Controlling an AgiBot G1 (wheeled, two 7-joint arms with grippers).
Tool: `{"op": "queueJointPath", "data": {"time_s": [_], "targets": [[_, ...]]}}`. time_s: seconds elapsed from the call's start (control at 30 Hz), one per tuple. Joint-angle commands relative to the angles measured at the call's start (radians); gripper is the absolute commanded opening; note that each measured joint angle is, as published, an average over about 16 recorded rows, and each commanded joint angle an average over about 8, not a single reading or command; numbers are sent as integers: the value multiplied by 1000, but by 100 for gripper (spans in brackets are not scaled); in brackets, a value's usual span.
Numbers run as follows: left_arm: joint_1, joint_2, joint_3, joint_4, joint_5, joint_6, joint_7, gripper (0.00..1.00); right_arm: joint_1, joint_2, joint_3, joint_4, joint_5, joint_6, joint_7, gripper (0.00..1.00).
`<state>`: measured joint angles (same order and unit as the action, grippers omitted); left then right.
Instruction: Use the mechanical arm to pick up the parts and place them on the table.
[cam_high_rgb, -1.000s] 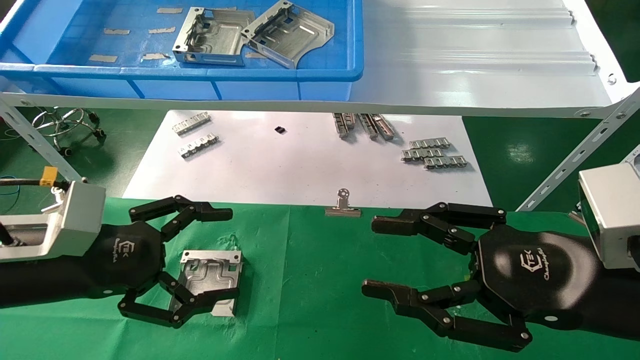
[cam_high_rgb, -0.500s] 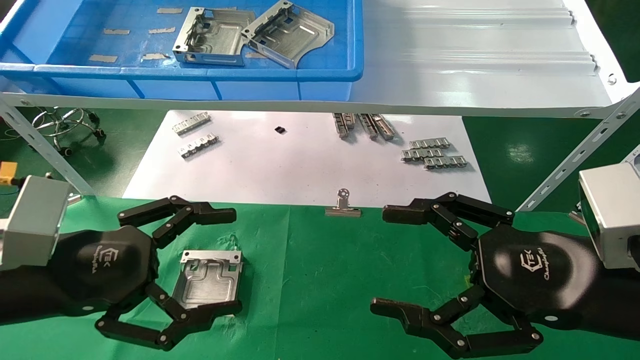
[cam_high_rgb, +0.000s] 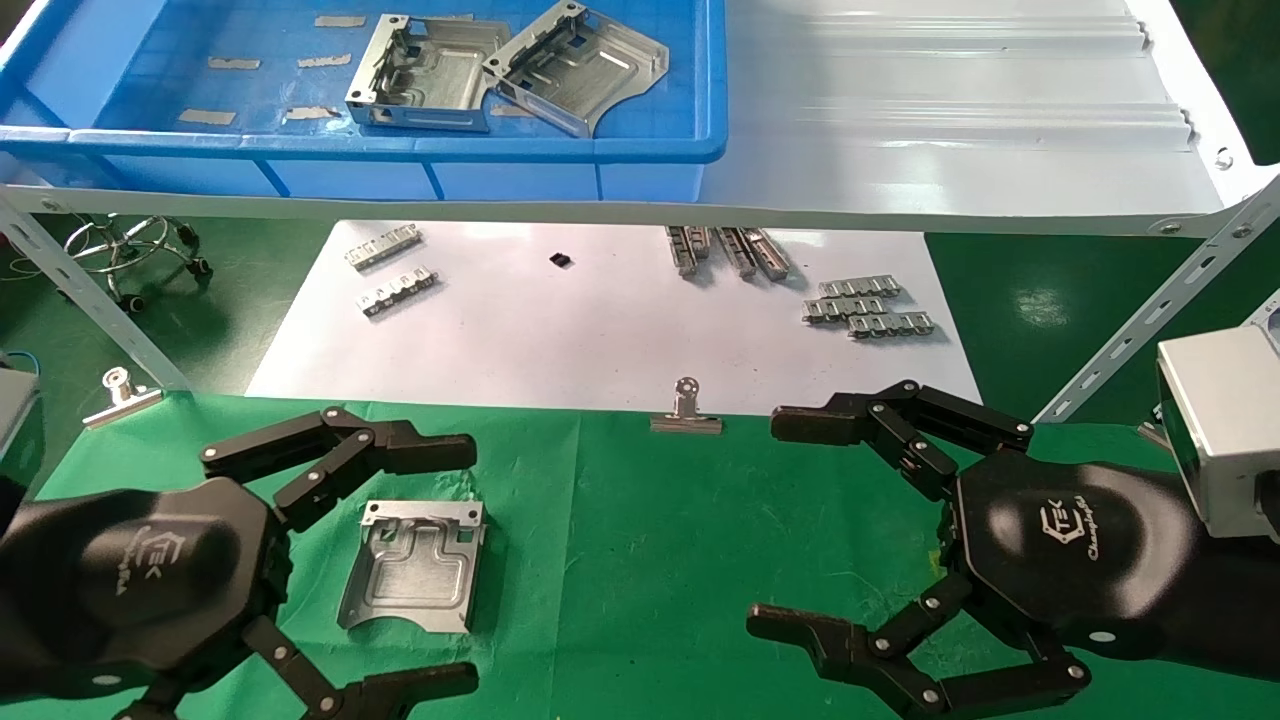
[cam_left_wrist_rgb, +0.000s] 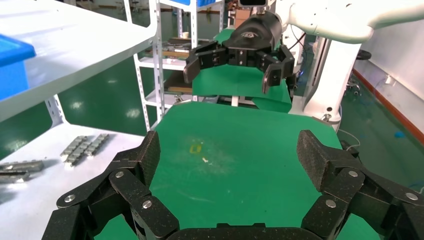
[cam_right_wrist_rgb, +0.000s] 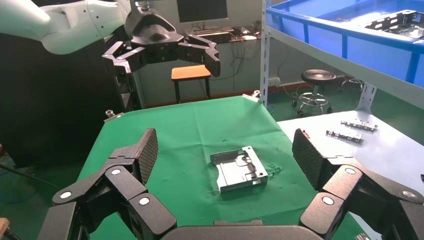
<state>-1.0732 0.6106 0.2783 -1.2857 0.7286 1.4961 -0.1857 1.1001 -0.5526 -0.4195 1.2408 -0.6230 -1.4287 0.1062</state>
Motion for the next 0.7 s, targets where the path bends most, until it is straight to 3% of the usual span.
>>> {"op": "queueJointPath", "data": {"time_s": [0.03, 0.7], "targets": [[10, -3, -10, -13, -8, 0, -9, 100, 0, 0, 0, 0, 0, 0, 0, 100], [1, 0, -1, -1, -1, -1, -3, 100, 0, 0, 0, 0, 0, 0, 0, 100]]}}
